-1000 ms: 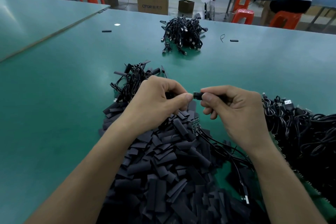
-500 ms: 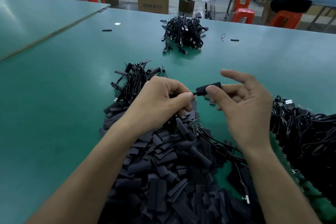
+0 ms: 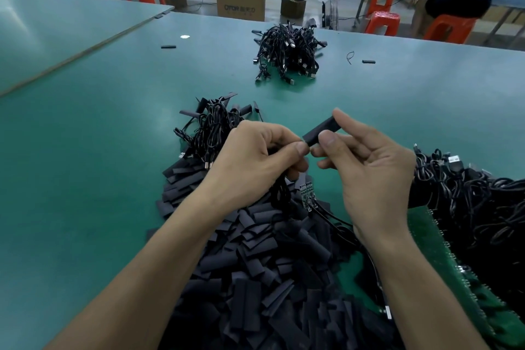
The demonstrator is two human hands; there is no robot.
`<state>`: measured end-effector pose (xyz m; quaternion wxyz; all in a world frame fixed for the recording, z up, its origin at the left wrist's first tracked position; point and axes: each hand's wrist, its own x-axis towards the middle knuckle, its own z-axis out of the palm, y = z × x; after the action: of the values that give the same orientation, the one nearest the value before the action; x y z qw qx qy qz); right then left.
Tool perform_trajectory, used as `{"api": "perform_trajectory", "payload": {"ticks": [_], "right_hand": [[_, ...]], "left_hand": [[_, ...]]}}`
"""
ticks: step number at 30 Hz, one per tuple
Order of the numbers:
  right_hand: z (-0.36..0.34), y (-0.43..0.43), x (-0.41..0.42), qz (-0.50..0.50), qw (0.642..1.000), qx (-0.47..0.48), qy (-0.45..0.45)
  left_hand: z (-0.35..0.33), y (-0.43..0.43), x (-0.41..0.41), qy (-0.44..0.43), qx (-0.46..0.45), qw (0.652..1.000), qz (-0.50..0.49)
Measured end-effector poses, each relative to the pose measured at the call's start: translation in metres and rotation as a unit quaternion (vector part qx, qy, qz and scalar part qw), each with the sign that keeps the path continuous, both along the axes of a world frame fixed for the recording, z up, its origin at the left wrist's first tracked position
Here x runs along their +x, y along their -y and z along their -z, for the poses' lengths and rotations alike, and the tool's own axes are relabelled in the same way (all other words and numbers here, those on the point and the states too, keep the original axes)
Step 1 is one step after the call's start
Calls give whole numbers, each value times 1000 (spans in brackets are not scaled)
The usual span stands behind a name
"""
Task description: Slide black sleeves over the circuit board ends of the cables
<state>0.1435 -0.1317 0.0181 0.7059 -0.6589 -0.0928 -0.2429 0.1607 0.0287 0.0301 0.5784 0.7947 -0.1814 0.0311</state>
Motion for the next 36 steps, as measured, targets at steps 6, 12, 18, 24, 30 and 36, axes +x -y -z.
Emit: {"api": "perform_trajectory", "payload": {"ticks": [6,12,18,24,30,36], "right_hand": [[-3,7,0,-1,999,2,-32],[-3,13,2,36,997,-40,-59],[8,31,8,19,899,-378,-219],[12,28,4,-36,816,-497,-293],[10,35,7,-50,875,-403,-263],[-8,35,4,-120,954,-176,-212]], "left_hand": [[0,-3,2,-19,25,999,22],[1,-19,8,-45,74,996,1],[7,-33,22,19,24,971,-237],[22,-49,38,3,-46,943,-330],[26,-44,37,23,26,956,-291],[0,-24,16,91,-8,971,-221]]}}
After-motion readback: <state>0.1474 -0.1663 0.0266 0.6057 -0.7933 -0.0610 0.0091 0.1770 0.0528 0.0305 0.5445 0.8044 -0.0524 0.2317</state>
